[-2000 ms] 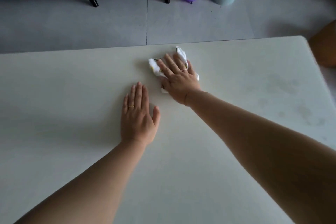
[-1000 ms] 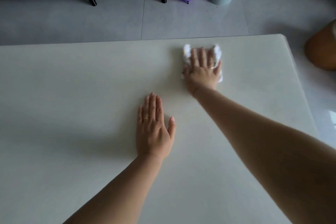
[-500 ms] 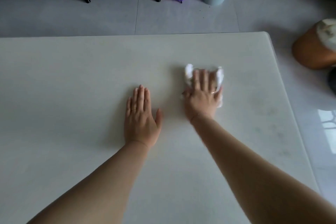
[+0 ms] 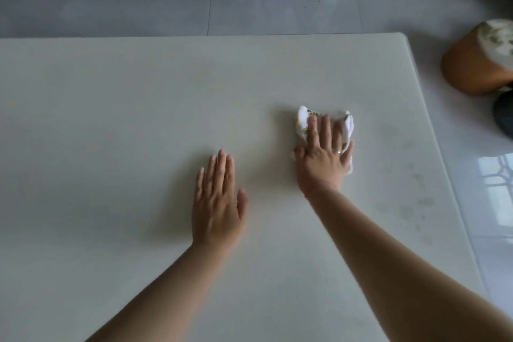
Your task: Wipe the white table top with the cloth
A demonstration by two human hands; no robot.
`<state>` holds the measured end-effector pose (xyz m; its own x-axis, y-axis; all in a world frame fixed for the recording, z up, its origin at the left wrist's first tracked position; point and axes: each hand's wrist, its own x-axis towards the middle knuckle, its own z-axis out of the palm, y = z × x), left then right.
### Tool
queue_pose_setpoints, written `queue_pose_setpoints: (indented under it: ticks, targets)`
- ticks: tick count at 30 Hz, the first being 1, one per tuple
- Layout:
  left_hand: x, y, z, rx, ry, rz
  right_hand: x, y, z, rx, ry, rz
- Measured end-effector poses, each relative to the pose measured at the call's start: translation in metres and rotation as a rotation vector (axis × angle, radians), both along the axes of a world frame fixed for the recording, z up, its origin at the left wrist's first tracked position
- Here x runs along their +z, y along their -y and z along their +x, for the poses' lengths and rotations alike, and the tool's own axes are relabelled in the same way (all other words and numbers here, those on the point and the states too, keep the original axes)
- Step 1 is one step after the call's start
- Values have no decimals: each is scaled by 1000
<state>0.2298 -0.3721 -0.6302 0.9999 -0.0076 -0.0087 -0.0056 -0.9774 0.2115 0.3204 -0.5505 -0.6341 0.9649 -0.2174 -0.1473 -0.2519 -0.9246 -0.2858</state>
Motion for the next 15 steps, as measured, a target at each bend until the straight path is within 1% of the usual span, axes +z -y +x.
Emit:
queue_pose_setpoints:
  ticks: [2,5,7,8,10,12,15]
  targets:
    - [-4,2,-11,9,-6,28,-1,-26,-17,32,34,16]
    - [-6,4,-11,34,-1,56,-1,-51,-52,265,47,23]
    - [-6,3,-11,25,-13,45,0,-39,-59,416,40,16]
    - [-5,2,-11,26,-13,35,1,-26,-58,447,47,6]
    - [-4,3,-11,34,-14,18,2,6,-55,375,51,-7]
    - [-4,4,-11,38,-8,9,3,28,-54,206,22,-13]
    - [-4,4,-11,45,-6,0,3,13,-58,3,-12,2]
